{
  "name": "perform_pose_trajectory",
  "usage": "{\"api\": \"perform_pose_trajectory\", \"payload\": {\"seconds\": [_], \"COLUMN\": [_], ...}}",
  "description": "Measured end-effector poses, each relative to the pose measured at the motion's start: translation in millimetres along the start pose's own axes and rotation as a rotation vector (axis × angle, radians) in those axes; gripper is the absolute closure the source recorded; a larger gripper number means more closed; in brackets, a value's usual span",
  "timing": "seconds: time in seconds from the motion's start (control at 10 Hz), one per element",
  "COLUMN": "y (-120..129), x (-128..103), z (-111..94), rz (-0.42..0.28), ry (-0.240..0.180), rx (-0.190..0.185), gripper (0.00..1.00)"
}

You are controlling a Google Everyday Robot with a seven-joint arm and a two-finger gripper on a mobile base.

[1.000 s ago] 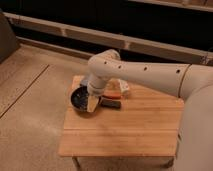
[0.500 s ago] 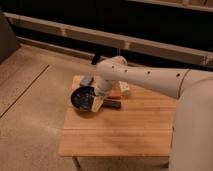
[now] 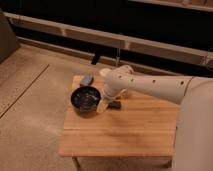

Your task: Place the eraser in the ceramic cup

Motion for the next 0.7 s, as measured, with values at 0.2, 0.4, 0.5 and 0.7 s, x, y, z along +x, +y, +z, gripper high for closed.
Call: {"api": "perform_pose_trajectory", "payload": {"seconds": [0.2,0.4,0.5,0.7], "y": [0.6,-0.5,-5.2,-35.0], "x": [-1.6,0.3,4.7,34.0], "z": [0.7,1.9,4.2,13.6], "rz": [-0.003,0.0,0.004,0.023], "ry": [0.0,0.005,0.018,0.097], "rx": [-0.001,-0.002,-0.002,0.019], "gripper": [0.35,0.35,0.35,0.35]}}
